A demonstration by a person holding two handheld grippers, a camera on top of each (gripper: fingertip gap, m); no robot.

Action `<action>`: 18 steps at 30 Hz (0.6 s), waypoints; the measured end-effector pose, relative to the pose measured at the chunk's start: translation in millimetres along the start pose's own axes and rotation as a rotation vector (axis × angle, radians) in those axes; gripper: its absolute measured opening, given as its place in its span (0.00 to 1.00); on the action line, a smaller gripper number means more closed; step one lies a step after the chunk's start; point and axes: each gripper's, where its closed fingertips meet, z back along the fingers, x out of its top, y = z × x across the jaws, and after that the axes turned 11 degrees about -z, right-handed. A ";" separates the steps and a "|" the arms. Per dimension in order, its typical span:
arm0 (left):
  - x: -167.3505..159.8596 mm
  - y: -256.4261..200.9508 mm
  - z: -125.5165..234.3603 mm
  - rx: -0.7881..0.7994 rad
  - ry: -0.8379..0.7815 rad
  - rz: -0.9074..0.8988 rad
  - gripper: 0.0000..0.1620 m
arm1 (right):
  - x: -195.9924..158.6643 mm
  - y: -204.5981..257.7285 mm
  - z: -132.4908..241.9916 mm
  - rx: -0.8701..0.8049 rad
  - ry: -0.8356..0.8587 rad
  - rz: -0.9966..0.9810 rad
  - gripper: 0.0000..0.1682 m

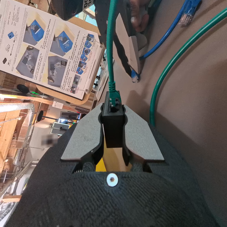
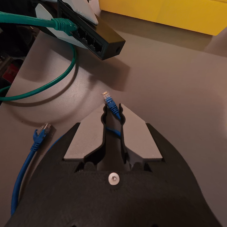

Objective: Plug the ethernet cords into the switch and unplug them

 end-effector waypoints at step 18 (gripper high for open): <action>-9.6 15.5 3.3 0.189 0.171 -0.284 0.16 | 52.7 29.2 6.9 -0.266 -0.060 -0.409 0.06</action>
